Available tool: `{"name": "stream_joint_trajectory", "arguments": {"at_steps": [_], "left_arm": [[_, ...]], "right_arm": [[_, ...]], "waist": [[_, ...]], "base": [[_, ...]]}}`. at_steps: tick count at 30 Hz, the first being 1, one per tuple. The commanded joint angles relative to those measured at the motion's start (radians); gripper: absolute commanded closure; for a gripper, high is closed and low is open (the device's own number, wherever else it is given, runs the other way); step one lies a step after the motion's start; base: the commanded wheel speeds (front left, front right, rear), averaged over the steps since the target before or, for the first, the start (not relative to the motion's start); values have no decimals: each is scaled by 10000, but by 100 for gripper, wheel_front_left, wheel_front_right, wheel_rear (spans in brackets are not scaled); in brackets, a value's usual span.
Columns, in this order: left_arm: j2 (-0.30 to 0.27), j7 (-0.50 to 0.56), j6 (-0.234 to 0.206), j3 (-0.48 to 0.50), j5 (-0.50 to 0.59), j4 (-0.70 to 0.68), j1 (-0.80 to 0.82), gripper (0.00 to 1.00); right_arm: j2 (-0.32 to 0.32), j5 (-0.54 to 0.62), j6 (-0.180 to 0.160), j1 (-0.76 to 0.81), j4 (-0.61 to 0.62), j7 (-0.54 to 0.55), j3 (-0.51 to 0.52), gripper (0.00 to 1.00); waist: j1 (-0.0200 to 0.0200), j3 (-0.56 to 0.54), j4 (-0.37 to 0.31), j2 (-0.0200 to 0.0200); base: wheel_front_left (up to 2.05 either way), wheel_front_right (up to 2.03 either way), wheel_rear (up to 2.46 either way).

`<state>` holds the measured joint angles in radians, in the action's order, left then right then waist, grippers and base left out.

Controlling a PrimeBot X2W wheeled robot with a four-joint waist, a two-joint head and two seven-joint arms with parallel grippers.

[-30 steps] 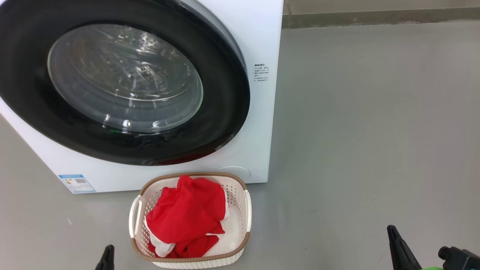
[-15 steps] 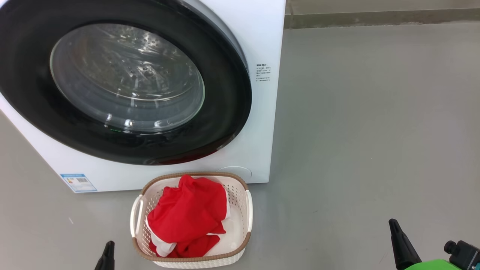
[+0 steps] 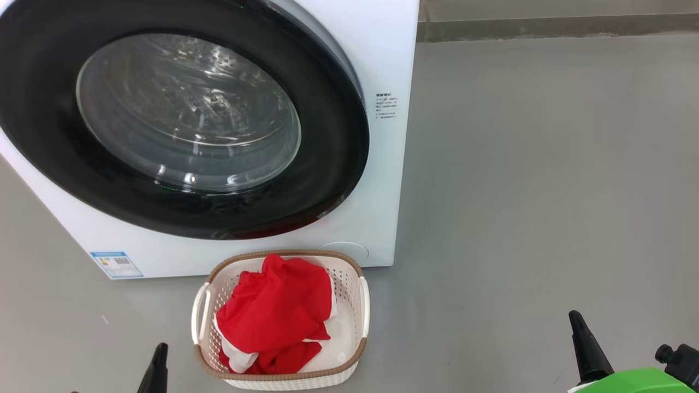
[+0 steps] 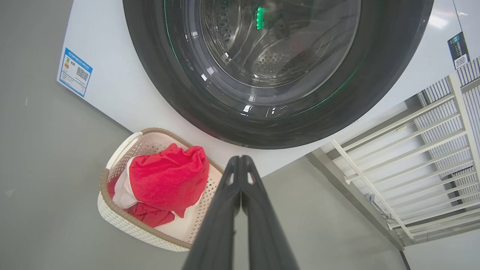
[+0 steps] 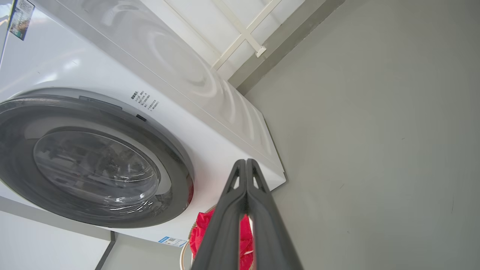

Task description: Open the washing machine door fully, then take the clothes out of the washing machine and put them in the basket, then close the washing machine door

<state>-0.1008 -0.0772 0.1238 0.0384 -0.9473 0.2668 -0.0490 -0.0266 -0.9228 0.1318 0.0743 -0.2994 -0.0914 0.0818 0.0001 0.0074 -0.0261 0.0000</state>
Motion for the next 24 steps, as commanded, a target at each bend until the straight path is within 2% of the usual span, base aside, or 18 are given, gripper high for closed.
{"name": "stream_joint_trajectory", "arguments": {"at_steps": [1, 24], "left_arm": [[-90, 72, 34, 273, -257, -212, 481, 100], [133, 762, 47, 458, -2636, -215, 889, 100]], "right_arm": [[-184, -282, -6, -506, 298, 57, -49, 100], [-243, -2791, -8, -994, 394, 761, 37, 100]], "waist": [[-1, -1, 5, 0], [-1, -16, 101, 0]], "base": [[0, 0, 0], [0, 0, 0]]}}
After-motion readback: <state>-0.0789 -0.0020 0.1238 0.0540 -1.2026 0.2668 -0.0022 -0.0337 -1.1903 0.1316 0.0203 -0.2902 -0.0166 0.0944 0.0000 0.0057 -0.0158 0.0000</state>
